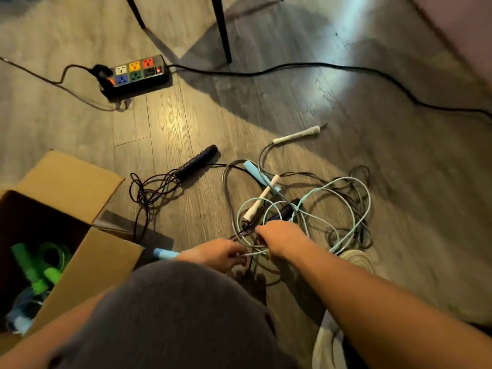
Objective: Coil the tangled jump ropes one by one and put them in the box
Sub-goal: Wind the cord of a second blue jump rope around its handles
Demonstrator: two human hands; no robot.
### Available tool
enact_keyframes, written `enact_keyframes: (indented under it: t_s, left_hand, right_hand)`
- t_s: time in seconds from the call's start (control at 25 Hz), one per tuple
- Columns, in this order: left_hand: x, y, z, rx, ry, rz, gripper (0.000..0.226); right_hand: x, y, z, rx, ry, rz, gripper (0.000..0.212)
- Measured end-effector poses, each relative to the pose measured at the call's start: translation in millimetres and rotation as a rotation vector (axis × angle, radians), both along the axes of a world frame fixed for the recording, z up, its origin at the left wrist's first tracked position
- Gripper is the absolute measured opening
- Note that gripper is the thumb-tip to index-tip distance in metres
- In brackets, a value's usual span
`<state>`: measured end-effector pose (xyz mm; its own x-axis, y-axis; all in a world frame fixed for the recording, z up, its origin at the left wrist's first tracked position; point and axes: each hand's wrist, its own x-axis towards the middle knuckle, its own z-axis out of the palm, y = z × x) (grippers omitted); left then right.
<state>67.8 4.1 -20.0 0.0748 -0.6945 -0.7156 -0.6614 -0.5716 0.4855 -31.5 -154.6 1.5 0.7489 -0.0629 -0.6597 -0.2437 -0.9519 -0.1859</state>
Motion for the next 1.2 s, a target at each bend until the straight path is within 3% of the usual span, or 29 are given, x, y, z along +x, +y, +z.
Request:
enact_keyframes:
  t_s: [0.12,0.32,0.52,0.64,0.76,0.88,1.04,1.2]
  left_hand:
    - [20,-27,57,-0.167,0.073,0.25,0.023]
    - [46,-58,189,-0.457,0.127,0.442,0.028]
    - [51,-64,331,-0.702,0.121,0.509,0.033]
    - [38,-61,383,-0.883,0.14,0.57,0.034]
    - [23,-56,394,-1.045,0.235,0.745,0.033]
    - [17,-40,376,-1.03,0.284,0.863,0.032]
    - [18,-31,375,-1.028,0.302,0.809,0.032]
    - [31,-35,390,-1.011,0.184,0.67,0.032]
  right_hand:
    - [12,-27,49,-0.12,-0.102,0.064,0.026]
    - [34,-69,179,-0.341,-0.516,0.087,0.022]
    - [26,-77,303,-0.139,-0.902,-0.183,0.016]
    - [12,-67,346,-0.017,-1.189,-0.356,0.03]
    - [-4,-60,359,0.207,-1.155,-0.554,0.049]
    - [-15,-54,367,0.312,-1.08,-0.532,0.044]
    - [-8,-50,384,0.356,-1.379,-0.535,0.029]
    - [6,-60,394,0.248,-1.699,-0.636,0.035]
